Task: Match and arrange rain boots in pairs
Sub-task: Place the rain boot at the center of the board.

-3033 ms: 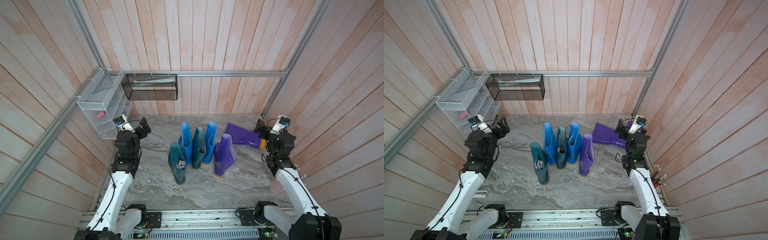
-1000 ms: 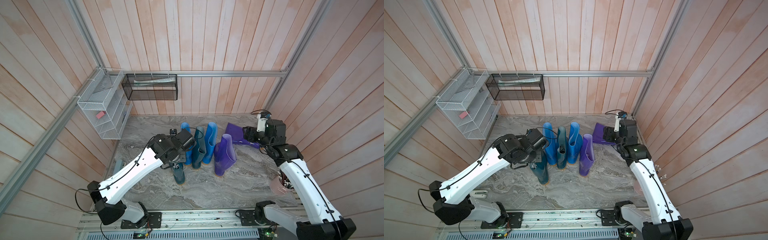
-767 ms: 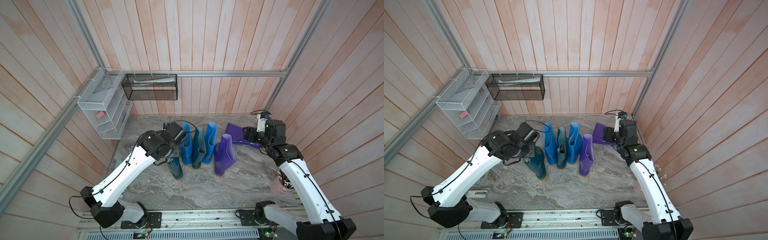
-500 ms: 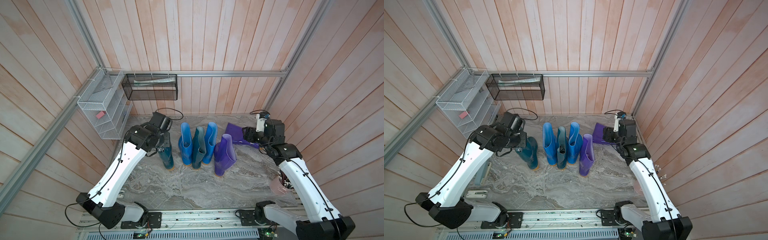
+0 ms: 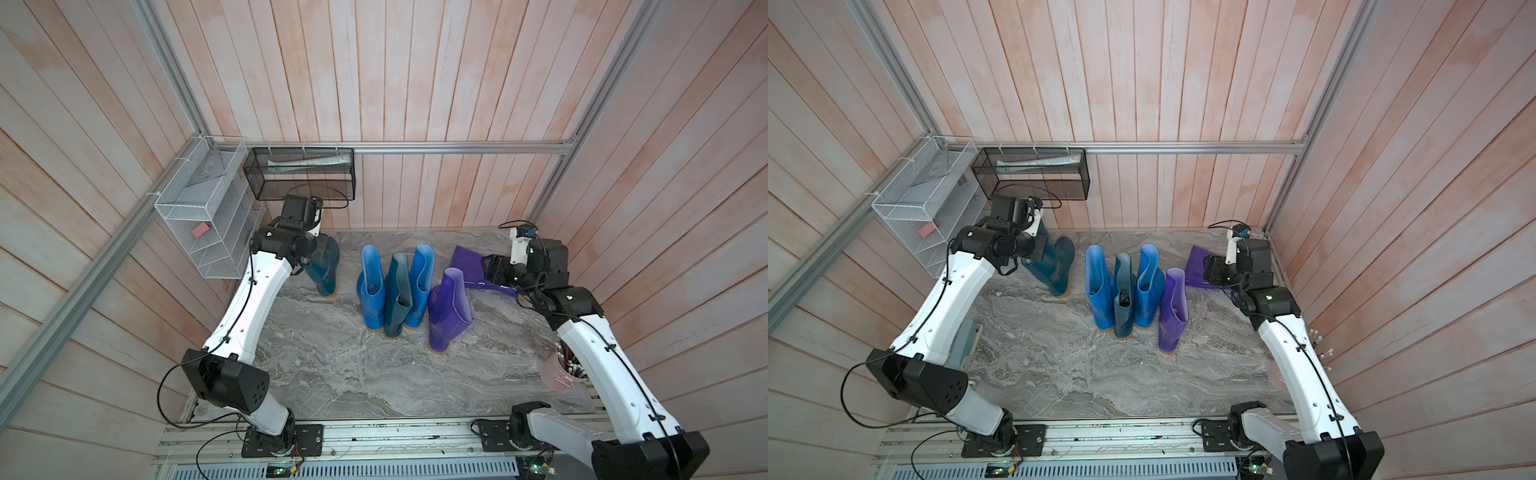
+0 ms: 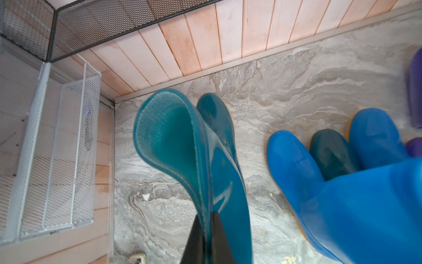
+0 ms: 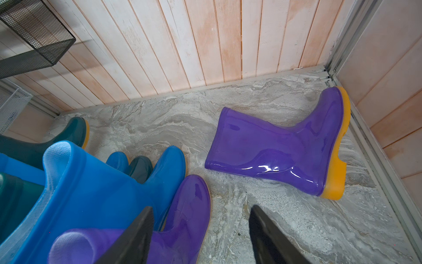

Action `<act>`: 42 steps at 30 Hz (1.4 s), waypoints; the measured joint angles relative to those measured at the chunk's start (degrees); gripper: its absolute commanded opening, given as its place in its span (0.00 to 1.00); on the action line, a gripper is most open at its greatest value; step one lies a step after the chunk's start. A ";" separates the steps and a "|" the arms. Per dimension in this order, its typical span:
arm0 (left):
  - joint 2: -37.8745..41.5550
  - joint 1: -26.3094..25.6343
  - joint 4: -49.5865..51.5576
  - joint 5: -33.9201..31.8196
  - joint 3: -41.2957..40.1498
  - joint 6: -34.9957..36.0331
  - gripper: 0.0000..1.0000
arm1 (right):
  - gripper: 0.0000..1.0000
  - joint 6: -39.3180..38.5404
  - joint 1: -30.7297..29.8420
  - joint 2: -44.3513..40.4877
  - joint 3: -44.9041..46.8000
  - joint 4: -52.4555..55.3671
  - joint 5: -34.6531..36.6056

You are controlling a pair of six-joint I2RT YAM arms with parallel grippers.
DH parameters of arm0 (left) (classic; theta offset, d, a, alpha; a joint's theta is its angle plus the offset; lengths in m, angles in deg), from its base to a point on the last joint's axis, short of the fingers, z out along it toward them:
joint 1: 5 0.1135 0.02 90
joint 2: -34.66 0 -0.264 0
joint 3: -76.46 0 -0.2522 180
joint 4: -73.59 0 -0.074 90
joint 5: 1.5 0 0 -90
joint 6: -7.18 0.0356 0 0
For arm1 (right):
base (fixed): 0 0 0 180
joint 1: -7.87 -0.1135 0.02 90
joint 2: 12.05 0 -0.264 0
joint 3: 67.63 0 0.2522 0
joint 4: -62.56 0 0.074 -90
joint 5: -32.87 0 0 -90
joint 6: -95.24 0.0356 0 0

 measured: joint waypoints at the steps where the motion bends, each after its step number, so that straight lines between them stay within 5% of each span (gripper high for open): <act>1: -0.83 0.26 -1.07 -0.02 0.00 1.38 0.00 | 0.68 0.04 -0.02 0.02 0.00 0.11 -0.17; 11: -5.33 3.06 -7.78 -3.04 0.04 9.55 0.00 | 0.68 0.26 -0.48 0.11 0.00 1.44 -0.92; 21: -8.02 3.54 -9.68 -5.25 0.04 9.38 0.01 | 0.68 0.70 -1.25 0.87 0.00 1.44 -1.42; 26: -9.25 3.54 -11.28 -6.34 0.17 6.88 0.29 | 0.70 0.68 -1.36 1.22 0.00 1.49 -1.55; 32: -8.81 3.54 -15.32 -6.54 1.88 4.50 0.52 | 0.72 0.66 -1.55 1.25 0.00 1.79 -1.55; 42: -0.48 3.06 -15.98 0.52 1.88 -4.59 0.61 | 0.72 0.68 -1.60 1.49 -0.50 1.86 -1.55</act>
